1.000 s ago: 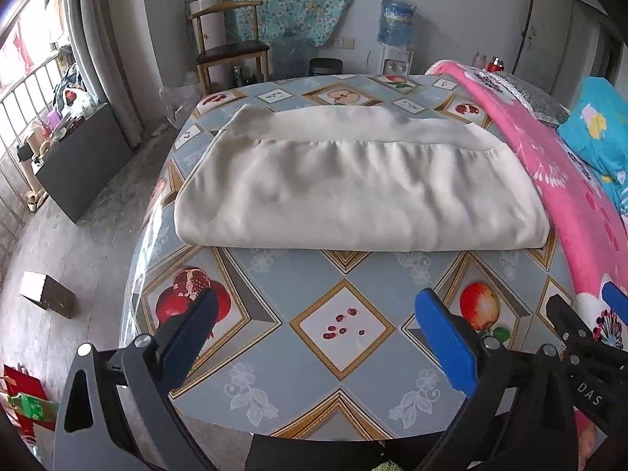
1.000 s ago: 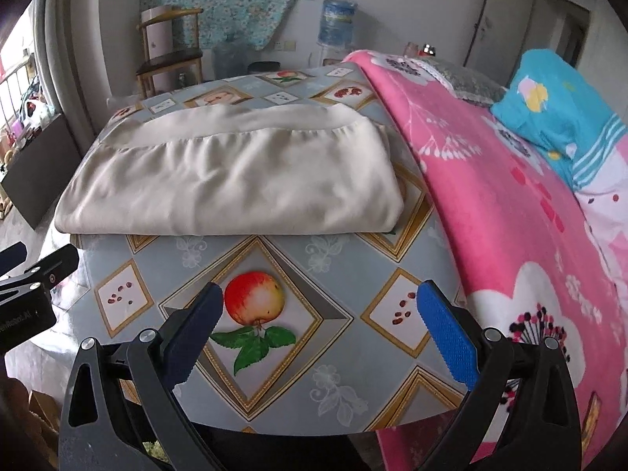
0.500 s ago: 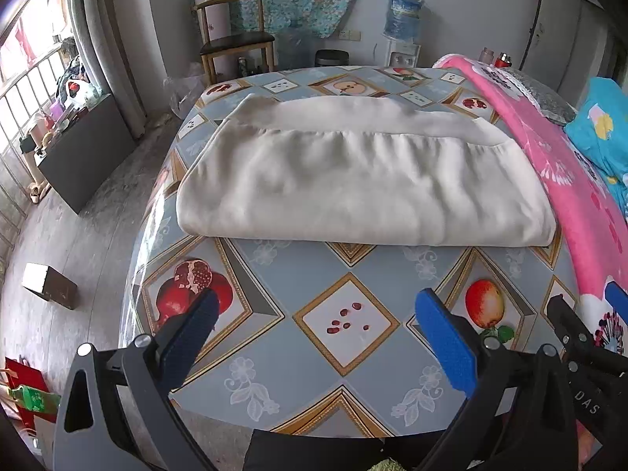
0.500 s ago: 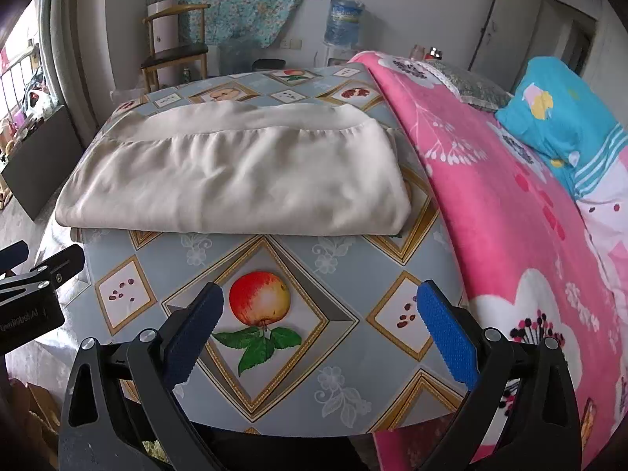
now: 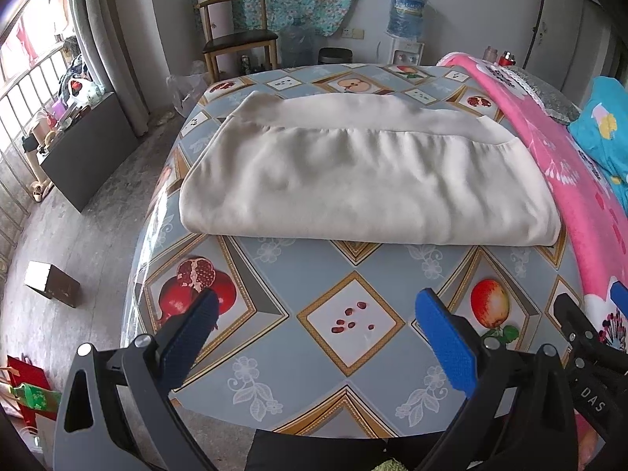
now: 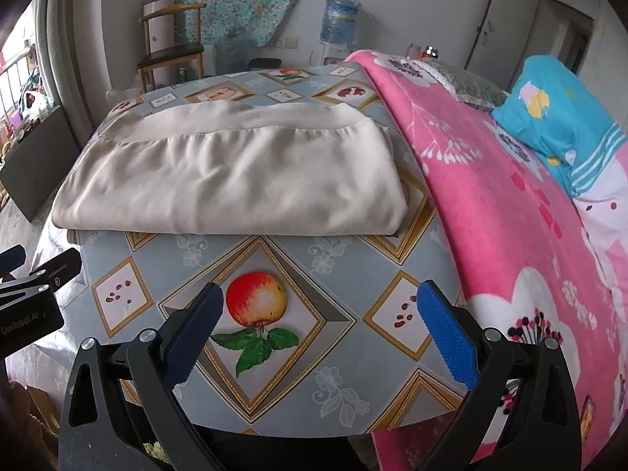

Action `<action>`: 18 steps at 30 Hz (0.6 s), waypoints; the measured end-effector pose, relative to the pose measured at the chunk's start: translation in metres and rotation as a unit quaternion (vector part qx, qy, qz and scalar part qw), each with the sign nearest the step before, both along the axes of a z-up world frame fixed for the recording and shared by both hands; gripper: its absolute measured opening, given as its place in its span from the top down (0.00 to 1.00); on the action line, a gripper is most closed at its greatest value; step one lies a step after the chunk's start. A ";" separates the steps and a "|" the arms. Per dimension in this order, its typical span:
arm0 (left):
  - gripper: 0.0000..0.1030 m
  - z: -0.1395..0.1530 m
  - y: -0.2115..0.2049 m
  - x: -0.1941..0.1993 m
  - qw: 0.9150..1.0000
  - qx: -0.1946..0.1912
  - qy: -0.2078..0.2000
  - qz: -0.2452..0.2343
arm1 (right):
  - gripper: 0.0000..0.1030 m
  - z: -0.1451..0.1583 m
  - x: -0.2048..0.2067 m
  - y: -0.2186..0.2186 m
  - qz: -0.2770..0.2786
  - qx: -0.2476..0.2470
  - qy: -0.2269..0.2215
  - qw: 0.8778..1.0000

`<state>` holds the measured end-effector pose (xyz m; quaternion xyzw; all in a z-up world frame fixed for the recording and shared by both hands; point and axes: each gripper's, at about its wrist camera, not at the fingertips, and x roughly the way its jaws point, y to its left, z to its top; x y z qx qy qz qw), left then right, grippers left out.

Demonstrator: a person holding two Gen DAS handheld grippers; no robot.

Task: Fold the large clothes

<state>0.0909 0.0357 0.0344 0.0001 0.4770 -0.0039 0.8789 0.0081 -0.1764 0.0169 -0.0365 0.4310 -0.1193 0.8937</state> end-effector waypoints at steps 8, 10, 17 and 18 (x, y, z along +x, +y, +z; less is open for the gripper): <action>0.05 0.000 0.002 0.000 1.000 0.006 -0.002 0.004 | 0.07 -0.001 0.003 0.001 0.001 0.000 0.003 1.000; 0.05 0.000 0.002 0.000 1.000 0.006 -0.001 0.005 | 0.07 0.000 0.004 0.003 0.001 -0.001 0.002 1.000; 0.05 0.001 0.004 0.001 1.000 0.008 -0.002 0.008 | 0.07 0.001 0.004 0.007 0.003 -0.002 -0.002 1.000; 0.05 0.001 0.004 0.001 1.000 0.008 -0.002 0.009 | 0.07 0.001 0.004 0.008 0.003 -0.003 -0.003 1.000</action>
